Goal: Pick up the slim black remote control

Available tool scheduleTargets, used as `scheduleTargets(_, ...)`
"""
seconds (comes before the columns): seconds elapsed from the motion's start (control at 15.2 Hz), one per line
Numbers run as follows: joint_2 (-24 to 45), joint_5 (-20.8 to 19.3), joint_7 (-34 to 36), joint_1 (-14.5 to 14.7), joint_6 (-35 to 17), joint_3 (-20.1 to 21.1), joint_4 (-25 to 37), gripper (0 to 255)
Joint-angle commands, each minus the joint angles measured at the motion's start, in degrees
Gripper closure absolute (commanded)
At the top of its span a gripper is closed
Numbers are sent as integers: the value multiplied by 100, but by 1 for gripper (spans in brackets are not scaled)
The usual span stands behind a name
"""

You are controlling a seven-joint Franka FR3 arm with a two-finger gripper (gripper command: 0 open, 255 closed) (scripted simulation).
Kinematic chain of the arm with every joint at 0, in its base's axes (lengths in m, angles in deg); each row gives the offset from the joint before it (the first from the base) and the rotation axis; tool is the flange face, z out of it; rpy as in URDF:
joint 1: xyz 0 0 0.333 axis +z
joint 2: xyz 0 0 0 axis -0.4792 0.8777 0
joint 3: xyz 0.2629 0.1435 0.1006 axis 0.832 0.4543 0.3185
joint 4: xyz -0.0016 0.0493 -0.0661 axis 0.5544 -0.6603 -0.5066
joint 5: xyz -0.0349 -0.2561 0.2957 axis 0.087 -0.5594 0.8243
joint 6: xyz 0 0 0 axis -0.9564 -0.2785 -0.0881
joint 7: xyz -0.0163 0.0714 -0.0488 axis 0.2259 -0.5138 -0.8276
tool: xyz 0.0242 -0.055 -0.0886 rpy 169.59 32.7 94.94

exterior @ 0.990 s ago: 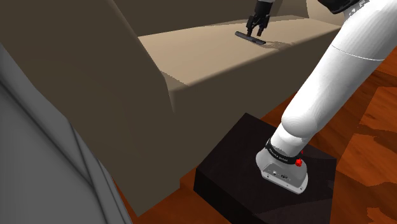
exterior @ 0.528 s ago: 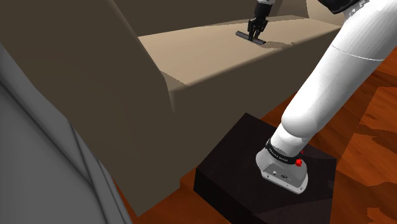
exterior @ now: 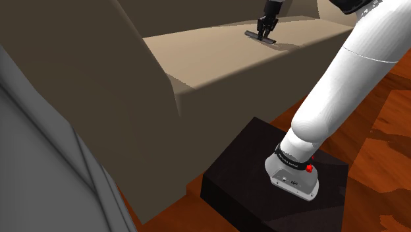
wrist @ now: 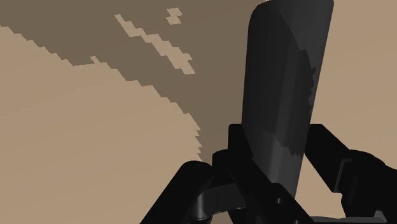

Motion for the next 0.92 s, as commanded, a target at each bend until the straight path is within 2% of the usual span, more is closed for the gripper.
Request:
scheduleTargets(0.0,13,6,4,0,140,0,147,255)
scheduleTargets(0.73,195,112,-34,-37,1029,-40,1179,255)
scheduleTargets(0.86,198,114,-35,-38,1042,-41,1194,255)
